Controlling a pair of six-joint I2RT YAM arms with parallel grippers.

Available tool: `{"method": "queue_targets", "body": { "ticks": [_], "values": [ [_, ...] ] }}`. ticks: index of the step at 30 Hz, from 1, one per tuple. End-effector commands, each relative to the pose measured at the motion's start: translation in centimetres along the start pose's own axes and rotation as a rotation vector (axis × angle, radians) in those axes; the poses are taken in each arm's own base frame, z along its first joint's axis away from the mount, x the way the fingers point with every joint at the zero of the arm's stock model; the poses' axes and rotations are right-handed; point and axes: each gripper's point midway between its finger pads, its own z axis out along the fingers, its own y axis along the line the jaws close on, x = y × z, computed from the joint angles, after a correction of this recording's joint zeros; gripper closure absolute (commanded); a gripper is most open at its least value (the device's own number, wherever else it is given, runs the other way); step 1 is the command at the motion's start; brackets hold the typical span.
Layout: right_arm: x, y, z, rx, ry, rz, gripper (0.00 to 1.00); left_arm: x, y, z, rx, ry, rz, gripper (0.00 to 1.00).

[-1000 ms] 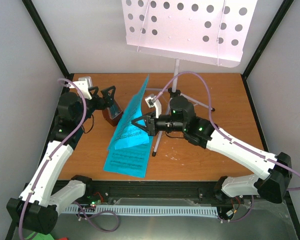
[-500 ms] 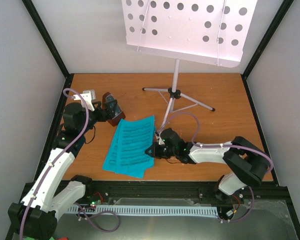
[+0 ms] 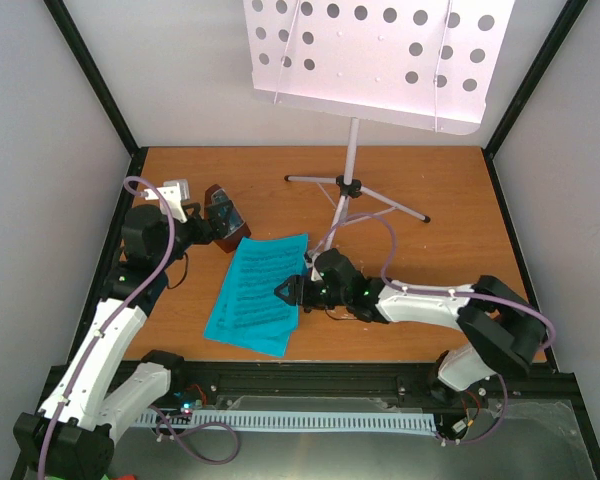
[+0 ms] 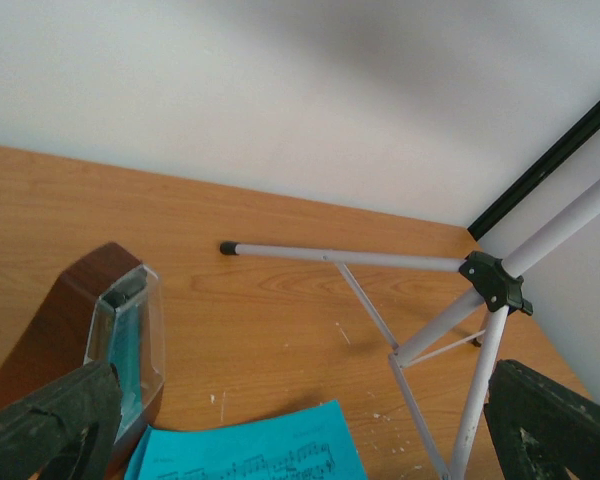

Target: Pack up the instrument practice props

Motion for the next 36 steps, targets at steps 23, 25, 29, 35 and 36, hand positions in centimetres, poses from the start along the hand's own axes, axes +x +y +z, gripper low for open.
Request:
{"method": "queue_targets", "body": {
  "ticks": [23,25,29,35,36],
  "values": [
    [-16.2,-4.8,-18.6,-0.144,-0.504,0.117,0.11,-0.2,-0.4,3.1,0.092,-0.023,0.385,0.01],
    [-17.5,-4.3,-18.8,-0.167,-0.51,0.114,0.12,-0.5,0.7,3.1,0.027,-0.042,0.405,0.01],
    [-19.7,-3.6,-18.5,-0.21,-0.521,0.12,0.13,-0.1,2.0,2.7,-0.039,-0.046,0.423,0.0],
    [-21.8,-4.6,-17.1,-0.23,-0.51,0.158,0.19,-0.3,2.1,2.0,-0.057,-0.078,0.445,0.01],
    [-22.0,-4.9,-16.9,-0.228,-0.509,0.164,0.21,-0.4,2.1,2.0,-0.058,-0.078,0.446,0.01]
  ]
}}
